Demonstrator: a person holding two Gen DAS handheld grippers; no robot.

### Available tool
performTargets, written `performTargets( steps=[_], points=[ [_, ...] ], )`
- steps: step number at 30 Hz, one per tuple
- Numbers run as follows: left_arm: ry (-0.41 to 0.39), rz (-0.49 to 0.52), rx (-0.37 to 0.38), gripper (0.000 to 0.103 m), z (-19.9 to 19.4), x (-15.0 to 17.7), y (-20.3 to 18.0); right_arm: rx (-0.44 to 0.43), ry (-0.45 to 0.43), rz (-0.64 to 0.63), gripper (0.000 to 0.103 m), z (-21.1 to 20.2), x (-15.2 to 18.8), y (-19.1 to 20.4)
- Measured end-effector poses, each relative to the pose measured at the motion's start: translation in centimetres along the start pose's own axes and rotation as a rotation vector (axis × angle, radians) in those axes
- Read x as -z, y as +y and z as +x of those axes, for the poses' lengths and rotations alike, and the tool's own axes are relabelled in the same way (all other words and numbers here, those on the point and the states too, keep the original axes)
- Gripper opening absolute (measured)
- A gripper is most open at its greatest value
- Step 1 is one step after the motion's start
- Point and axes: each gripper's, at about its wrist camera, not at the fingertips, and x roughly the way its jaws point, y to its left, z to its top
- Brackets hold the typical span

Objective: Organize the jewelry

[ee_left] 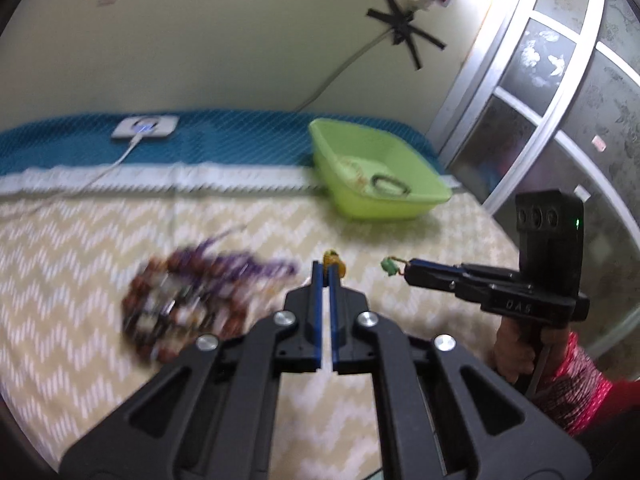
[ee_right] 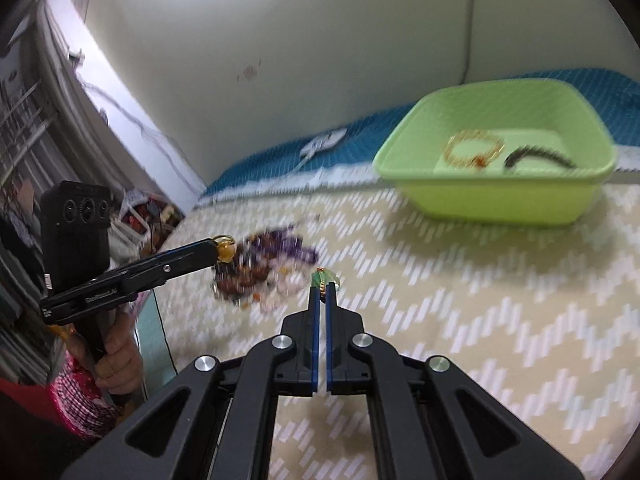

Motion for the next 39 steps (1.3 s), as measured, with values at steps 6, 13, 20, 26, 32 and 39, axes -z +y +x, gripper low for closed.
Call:
performTargets(
  steps=[6,13,20,26,32,39],
  points=[
    [-0.004,0.082,0.057,0.002,4.4,-5.6,-3.6,0.087,-0.150,0.042,0.000,-4.1,-3.6,-2.1],
    [0.086,0.024,0.013,0.012,11.4,-9.0,-3.8,0.173,-0.270,0.084,0.033,-3.6,-6.2,-6.0],
    [-0.013,-0.063,-0.024,0.012,5.6,-6.5,-0.8,0.063,-0.376,0.158,0.035,-5.9,-5.4,-7.9],
    [0.015,-0.094,-0.334,0.012,0.3,2.6,1.3,-0.080,-0.284,0.074,0.035,-4.7,-4.7,-4.7],
    [-0.022,-0.217,-0.505,0.012,-2.9,8.3,3.6,-0.145,-0.062,-0.045,0.035,0.6,-2.9,-0.7],
    [-0.039,-0.241,-0.522,0.012,-3.3,8.4,4.3,-0.158,0.004,-0.056,0.035,0.8,-1.8,-0.1]
  ],
)
